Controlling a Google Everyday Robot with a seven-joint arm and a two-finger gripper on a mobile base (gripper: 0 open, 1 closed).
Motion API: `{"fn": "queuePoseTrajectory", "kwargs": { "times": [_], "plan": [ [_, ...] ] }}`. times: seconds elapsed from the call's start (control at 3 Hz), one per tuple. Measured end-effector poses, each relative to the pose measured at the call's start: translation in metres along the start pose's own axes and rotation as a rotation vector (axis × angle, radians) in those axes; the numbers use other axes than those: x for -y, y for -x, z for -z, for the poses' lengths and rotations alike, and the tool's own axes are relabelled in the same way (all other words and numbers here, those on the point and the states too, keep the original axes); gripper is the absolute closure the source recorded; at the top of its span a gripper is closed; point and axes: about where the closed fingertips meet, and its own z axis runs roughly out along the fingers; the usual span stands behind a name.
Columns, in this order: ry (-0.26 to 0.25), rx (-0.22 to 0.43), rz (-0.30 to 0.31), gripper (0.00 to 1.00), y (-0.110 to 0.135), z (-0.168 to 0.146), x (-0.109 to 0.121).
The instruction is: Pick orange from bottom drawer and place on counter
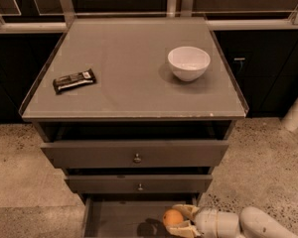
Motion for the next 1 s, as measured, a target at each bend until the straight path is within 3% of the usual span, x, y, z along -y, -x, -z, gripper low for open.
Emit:
{"fn": "queuePoseTrajectory", "kwargs": {
  "times": [0.33, 0.67, 1.0],
  "plan": [
    [-0.018, 0.007, 0.032, 1.00, 0.079, 0.029, -0.036],
    [-0.064, -0.002, 0.090, 1.00, 0.178, 0.052, -0.037],
    [-0.102, -0.044, 0.138, 1.00, 0.204, 0.066, -0.036]
  ]
}}
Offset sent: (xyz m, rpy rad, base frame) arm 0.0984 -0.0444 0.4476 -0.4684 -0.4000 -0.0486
